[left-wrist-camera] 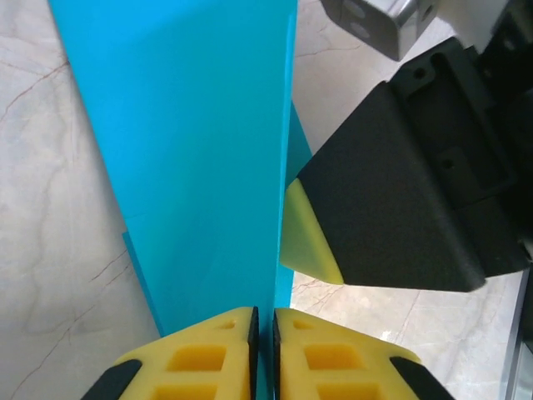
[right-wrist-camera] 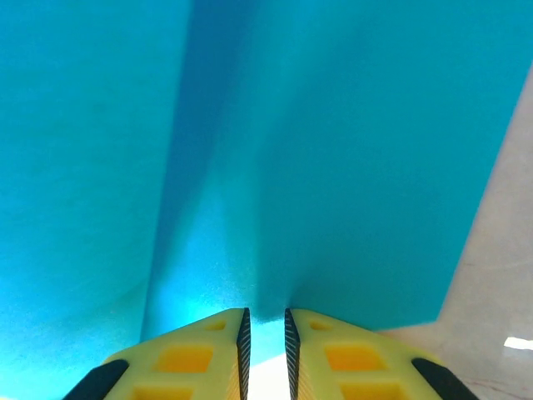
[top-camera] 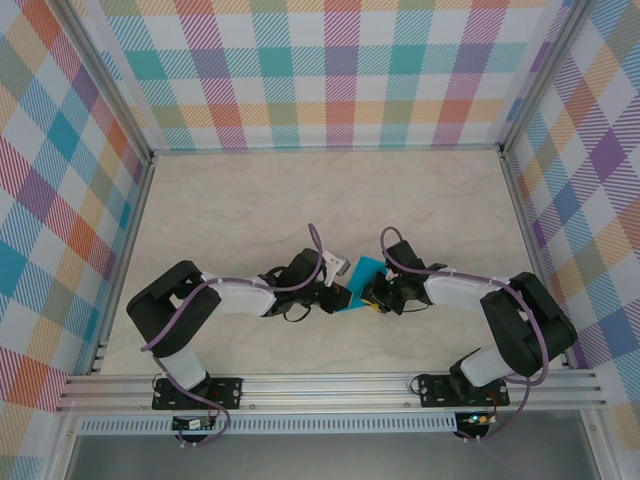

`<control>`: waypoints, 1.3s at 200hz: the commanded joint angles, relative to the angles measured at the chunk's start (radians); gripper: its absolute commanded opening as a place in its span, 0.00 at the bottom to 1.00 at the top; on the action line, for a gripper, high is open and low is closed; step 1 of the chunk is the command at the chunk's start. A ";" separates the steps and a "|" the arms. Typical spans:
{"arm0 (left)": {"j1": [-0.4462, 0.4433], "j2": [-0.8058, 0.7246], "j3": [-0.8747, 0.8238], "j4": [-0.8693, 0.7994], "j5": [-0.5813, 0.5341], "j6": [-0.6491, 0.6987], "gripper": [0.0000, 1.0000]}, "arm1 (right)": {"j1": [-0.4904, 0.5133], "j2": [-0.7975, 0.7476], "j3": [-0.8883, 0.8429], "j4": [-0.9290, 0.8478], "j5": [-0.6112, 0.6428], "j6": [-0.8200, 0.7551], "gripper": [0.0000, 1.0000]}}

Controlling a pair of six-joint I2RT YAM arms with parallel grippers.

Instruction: Fold a paper plane with a square sheet of paper (pick it up from the middle)

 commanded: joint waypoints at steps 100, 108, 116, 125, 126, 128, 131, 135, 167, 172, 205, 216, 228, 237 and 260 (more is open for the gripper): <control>0.000 0.052 0.017 0.060 0.056 -0.230 0.10 | -0.012 -0.112 0.052 -0.042 0.066 -0.040 0.37; 0.001 0.056 0.022 0.060 0.063 -0.248 0.10 | -0.014 -0.098 0.058 -0.037 0.066 -0.040 0.37; 0.003 0.059 0.025 0.059 0.070 -0.263 0.10 | -0.018 -0.087 0.066 -0.031 0.067 -0.040 0.37; 0.003 0.064 0.030 0.051 0.072 -0.277 0.10 | -0.024 -0.075 0.070 -0.030 0.070 -0.038 0.38; 0.003 0.064 0.030 0.050 0.072 -0.278 0.10 | -0.025 -0.073 0.071 -0.029 0.070 -0.038 0.38; 0.003 0.063 0.031 0.048 0.073 -0.280 0.10 | -0.027 -0.071 0.072 -0.029 0.070 -0.038 0.38; 0.003 0.066 0.032 0.048 0.074 -0.283 0.09 | -0.030 -0.067 0.073 -0.026 0.068 -0.038 0.38; 0.004 0.065 0.032 0.047 0.075 -0.288 0.09 | -0.033 -0.063 0.073 -0.022 0.066 -0.040 0.38; 0.013 0.074 0.031 0.049 0.080 -0.332 0.09 | -0.049 -0.024 0.086 -0.012 0.055 -0.048 0.38; 0.014 0.075 0.031 0.051 0.081 -0.341 0.09 | -0.050 -0.017 0.088 -0.009 0.050 -0.050 0.38; 0.018 0.092 0.028 0.066 0.084 -0.374 0.08 | -0.061 0.028 0.105 0.005 0.034 -0.065 0.38; 0.020 0.097 0.025 0.072 0.086 -0.380 0.08 | -0.065 0.039 0.109 0.008 0.029 -0.069 0.38; 0.024 0.098 0.020 0.079 0.087 -0.386 0.08 | -0.067 0.050 0.113 0.006 0.025 -0.073 0.38; 0.025 0.097 0.019 0.081 0.089 -0.388 0.08 | -0.068 0.057 0.116 0.004 0.024 -0.077 0.38; 0.030 0.093 0.014 0.084 0.090 -0.393 0.08 | -0.069 0.077 0.121 -0.001 0.021 -0.081 0.37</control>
